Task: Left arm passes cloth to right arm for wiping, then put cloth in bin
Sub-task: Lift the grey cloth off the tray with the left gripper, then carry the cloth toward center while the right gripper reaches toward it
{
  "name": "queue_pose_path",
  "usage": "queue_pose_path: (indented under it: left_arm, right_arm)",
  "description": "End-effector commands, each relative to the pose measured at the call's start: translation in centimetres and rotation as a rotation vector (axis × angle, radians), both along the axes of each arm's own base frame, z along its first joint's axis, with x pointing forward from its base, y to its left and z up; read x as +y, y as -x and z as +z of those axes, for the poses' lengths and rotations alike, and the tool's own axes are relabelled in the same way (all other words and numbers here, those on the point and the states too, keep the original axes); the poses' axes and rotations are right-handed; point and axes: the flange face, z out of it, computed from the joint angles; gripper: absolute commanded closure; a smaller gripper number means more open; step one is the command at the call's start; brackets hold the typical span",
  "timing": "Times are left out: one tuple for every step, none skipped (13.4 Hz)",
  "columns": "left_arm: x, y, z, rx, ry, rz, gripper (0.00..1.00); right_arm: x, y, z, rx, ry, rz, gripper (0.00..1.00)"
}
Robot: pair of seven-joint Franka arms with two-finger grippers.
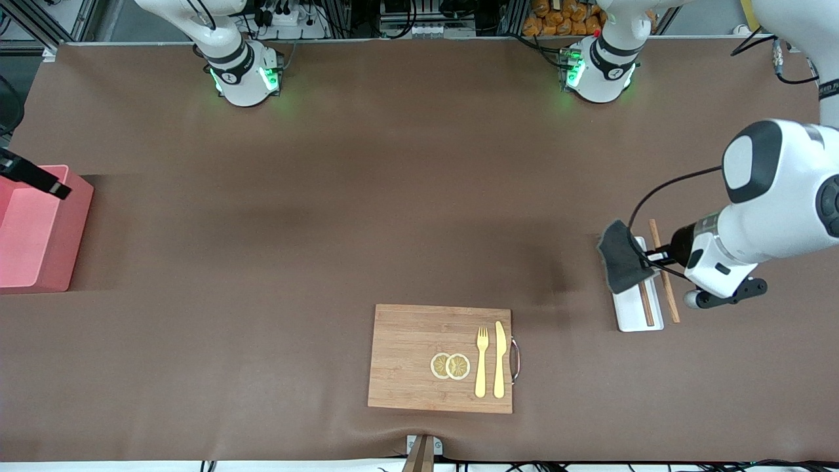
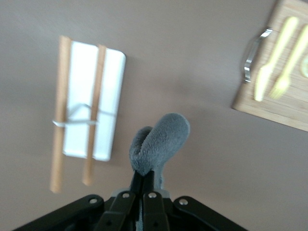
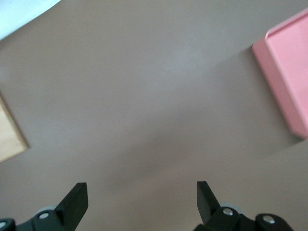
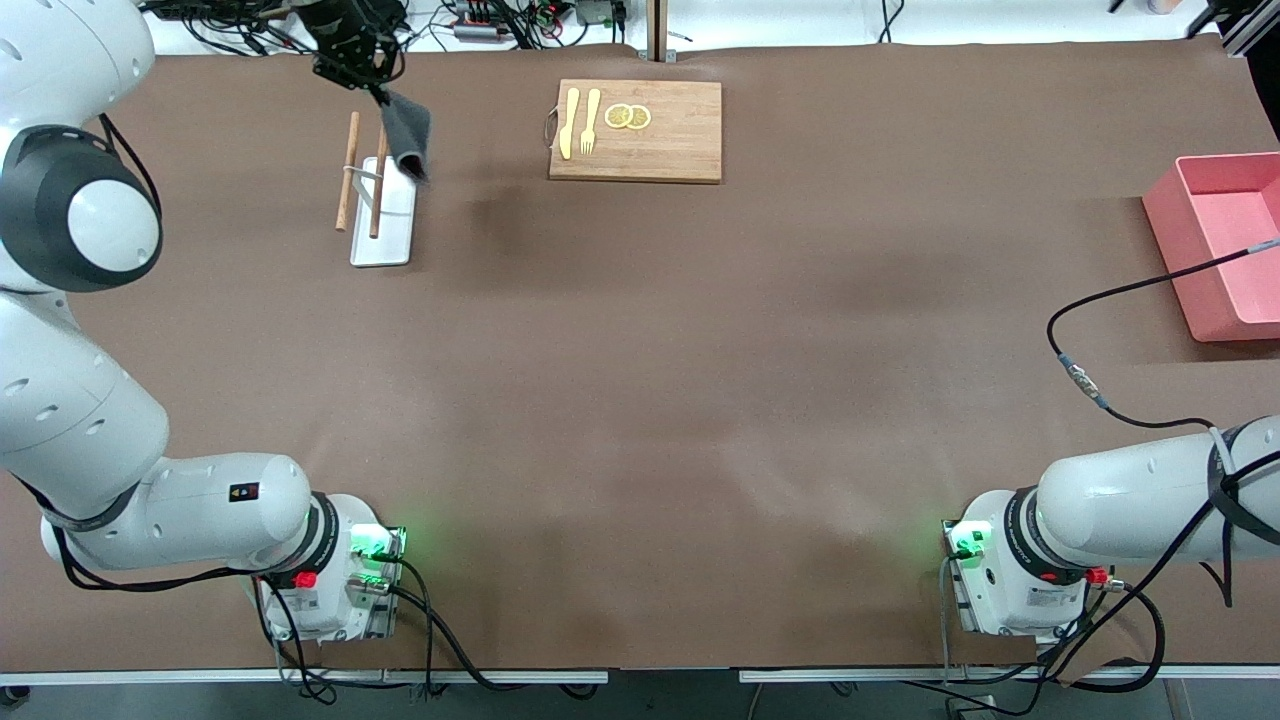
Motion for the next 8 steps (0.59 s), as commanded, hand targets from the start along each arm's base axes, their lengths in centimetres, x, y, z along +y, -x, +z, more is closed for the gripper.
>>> queue_pose_path:
  left_arm:
    - [-5.4, 1.1, 2.0, 0.03, 0.038, 0.092, 1.0]
    - [-8.1, 1.6, 2.8, 0.036, 0.051, 0.127, 1.0]
    - [-10.5, 2.3, 3.0, 0.052, 0.057, 0.159, 1.0]
    - [-13.0, 3.2, 3.5, 0.062, 0.076, 0.168, 1.0]
    - [-15.0, 3.5, 4.5, 0.059, 0.112, 0.182, 1.0]
    - [-17.1, 3.9, 5.3, 0.062, 0.147, 0.201, 1.0]
    - [-19.9, 4.8, 6.2, 0.06, 0.168, 0.233, 1.0]
    - [-22.4, 5.7, 7.0, 0.055, 0.178, 0.259, 1.0]
  right_arm:
    - [2.7, -0.5, 0.2, 0.034, -0.088, -0.177, 0.0]
    - [4.1, -0.9, 0.2, 0.042, -0.093, -0.233, 0.0]
    - [5.7, -1.5, -0.4, 0.068, -0.093, -0.295, 0.0]
    - [7.3, -1.9, -0.8, 0.088, -0.099, -0.35, 0.0]
    - [8.8, -2.6, -1.5, 0.113, -0.107, -0.403, 0.0]
    - [10.2, -3.5, -2.2, 0.139, -0.128, -0.456, 0.0]
    - [11.4, -4.2, -3.2, 0.189, -0.177, -0.516, 0.0]
    - [12.1, -4.8, -4.3, 0.243, -0.232, -0.579, 0.0]
